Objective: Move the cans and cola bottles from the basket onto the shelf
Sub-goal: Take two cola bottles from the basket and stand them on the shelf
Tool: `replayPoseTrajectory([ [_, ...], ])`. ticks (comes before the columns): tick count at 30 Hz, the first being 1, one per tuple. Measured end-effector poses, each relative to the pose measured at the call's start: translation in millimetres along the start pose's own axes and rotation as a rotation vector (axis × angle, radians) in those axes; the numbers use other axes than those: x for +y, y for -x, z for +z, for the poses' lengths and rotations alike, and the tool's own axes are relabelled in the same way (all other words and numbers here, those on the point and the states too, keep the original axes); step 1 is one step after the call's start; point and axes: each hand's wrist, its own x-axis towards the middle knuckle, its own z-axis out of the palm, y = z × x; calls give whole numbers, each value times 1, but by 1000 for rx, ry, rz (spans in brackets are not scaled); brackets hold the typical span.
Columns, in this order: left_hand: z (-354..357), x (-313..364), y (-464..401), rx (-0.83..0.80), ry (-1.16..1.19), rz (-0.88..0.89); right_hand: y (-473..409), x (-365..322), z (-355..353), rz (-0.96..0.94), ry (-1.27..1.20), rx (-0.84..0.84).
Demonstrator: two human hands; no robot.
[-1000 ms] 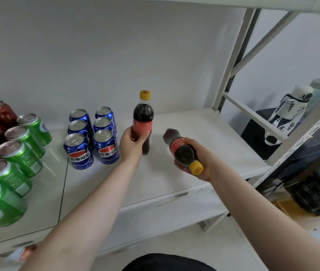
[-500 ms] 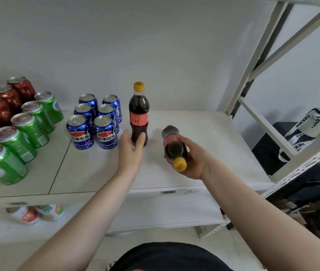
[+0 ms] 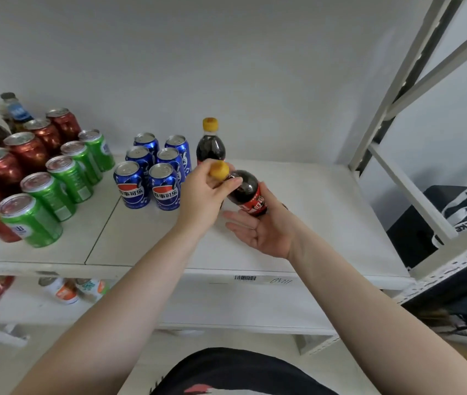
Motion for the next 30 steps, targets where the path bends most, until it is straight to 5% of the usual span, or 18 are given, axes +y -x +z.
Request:
replayPoseTrajectory([
  [2,6,11,-15,-41,-5,40,13,-5,-14,-6,264,9],
  [5,18,26,-37,-150,-90,103,21,-11,-49,-323,568,270],
  [8,33,33,-57,-262,-228,116,11,-19,-74,-606,656,364],
  [12,52,25,-77,-327,-279,83,-30,-10,-66,-659,778,224],
  [16,59,17,-82,-307,-248,69,-65,-13,-58,-769,712,382],
  [23,21,-5,-14,63,-215,216,-95,-30,-40,-796,666,465],
  [27,6,-45,-14,360,-262,10,-104,-35,-35,-771,687,477],
  [30,16,-57,-41,412,-327,-147,-105,-34,-32,-773,701,498],
])
